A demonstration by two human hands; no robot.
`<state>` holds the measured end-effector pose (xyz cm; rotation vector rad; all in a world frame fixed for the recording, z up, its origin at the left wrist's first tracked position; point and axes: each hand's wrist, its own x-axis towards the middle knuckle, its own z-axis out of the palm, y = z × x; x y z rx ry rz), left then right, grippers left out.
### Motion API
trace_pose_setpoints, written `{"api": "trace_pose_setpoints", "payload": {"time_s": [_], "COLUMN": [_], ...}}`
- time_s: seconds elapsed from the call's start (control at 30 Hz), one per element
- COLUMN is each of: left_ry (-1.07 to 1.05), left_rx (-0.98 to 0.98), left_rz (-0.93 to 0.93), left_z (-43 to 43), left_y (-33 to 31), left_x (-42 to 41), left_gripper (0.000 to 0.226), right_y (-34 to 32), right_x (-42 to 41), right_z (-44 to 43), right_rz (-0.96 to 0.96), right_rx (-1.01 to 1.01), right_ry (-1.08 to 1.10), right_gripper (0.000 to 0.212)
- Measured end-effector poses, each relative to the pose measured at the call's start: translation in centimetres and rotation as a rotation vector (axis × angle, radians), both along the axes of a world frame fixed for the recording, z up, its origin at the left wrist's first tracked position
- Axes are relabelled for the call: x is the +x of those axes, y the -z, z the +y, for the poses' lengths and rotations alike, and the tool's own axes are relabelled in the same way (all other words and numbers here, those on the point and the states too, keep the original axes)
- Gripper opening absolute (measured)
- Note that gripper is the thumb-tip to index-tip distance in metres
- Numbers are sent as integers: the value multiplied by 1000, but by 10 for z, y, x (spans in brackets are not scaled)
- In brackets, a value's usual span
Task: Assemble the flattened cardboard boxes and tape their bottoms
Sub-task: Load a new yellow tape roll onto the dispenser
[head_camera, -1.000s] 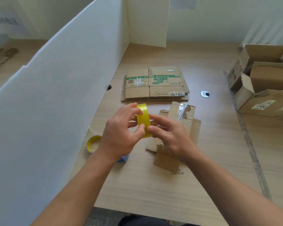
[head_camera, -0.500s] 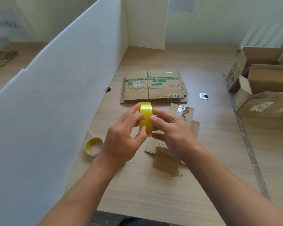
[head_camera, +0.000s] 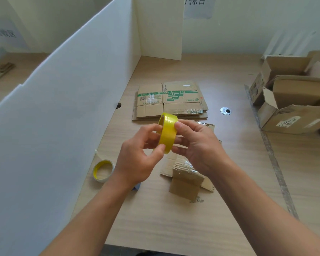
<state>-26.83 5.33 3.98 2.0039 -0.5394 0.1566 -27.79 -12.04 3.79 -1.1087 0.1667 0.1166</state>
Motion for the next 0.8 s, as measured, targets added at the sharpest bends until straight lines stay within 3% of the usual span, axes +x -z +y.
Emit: {"api": "trace_pose_setpoints", "payload": {"time_s": [0.13, 0.23, 0.33, 0.5, 0.63, 0.8], "left_ry": [-79, -119, -95, -60, -7, -19], "left_rx": [-261, -455, -570, -707, -736, -656], "left_rz": [289, 464, 560, 668, 670, 598], "left_z": [-12, -23, -27, -27, -28, -32], "left_y": [-7, -15, -21, -27, -25, -21], "left_x": [6, 13, 18, 28, 29, 25], "left_gripper": [32, 31, 33, 33, 38, 46], "right_y": [2, 5, 7, 12, 12, 7], "right_x": [0, -3, -5, -5, -5, -5], "right_z": [2, 5, 5, 2, 1, 3], "right_rz": [-104, -261, -343, -411, -465, -367], "right_rx": [-131, -396, -556, -809, -753, -469], "right_ry": [-9, -32, 0, 47, 99, 94], "right_gripper": [36, 28, 24, 36, 30, 24]}}
